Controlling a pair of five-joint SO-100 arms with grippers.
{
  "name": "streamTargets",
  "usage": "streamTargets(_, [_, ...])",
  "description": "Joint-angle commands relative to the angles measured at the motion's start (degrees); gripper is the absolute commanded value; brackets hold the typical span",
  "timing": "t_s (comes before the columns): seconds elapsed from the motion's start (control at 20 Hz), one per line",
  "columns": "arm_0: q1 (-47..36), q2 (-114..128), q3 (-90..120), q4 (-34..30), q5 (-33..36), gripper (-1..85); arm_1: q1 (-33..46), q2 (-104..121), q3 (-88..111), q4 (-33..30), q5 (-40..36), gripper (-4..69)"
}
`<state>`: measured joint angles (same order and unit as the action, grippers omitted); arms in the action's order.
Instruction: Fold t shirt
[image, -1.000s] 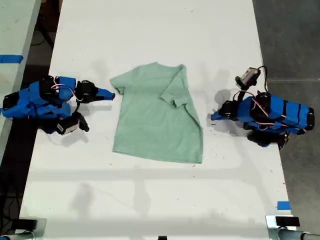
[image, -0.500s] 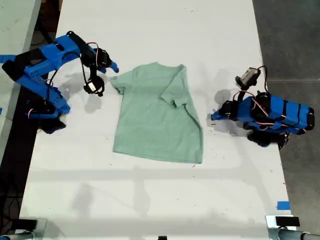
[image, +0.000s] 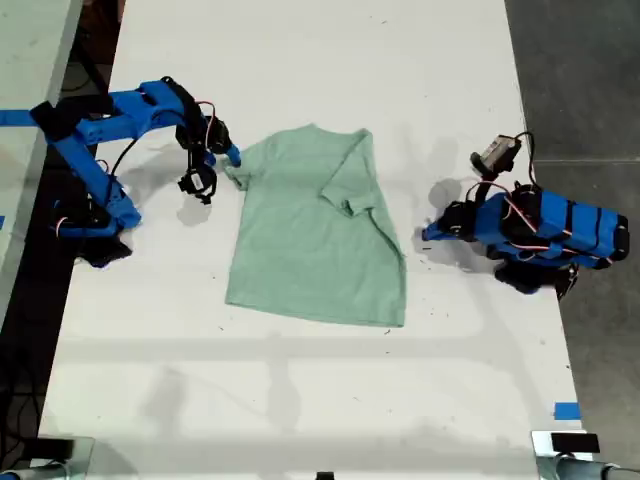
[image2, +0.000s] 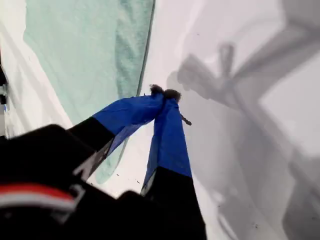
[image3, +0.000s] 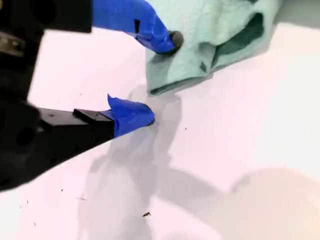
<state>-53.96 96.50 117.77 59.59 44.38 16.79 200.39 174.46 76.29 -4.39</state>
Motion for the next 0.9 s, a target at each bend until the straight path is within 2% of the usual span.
streamTargets(0.0, [1.5,-2.5,-3.5,-0.2,-2.0,17.1,-0.3,0.7,2.5,-0.4,-0.2,-1.1])
streamTargets(0.1, [0.9,-12.7,-7.8,2.6,-2.8,14.2,-0.3,0.7,2.5,-0.4,-0.2,-1.1])
streamTargets(0.15, [0.5,-17.6,-11.0,4.8,-2.8,2.6,-0.3,0.7,2.5,-0.4,-0.2,-1.1])
streamTargets(0.2, [0.4,-19.6,-13.3,6.8,-3.5,0.0,-0.3,0.7,2.5,-0.4,-0.2,-1.1])
streamTargets(0.4, [1.6,-9.8,-15.6,11.1,-6.2,0.0,-0.4,0.7,2.5,-0.4,-0.2,-1.1])
streamTargets(0.55, [5.1,-3.3,-24.3,17.6,-7.0,0.0,-0.4,0.7,2.5,-0.4,-0.2,-1.1])
streamTargets(0.7, [11.9,-3.8,-34.9,20.9,-7.7,0.0,-0.3,0.7,2.5,-0.4,-0.2,-1.1])
streamTargets(0.85, [20.2,-11.2,-47.4,21.4,-12.0,0.0,-0.3,0.7,2.5,-0.4,-0.2,-1.1])
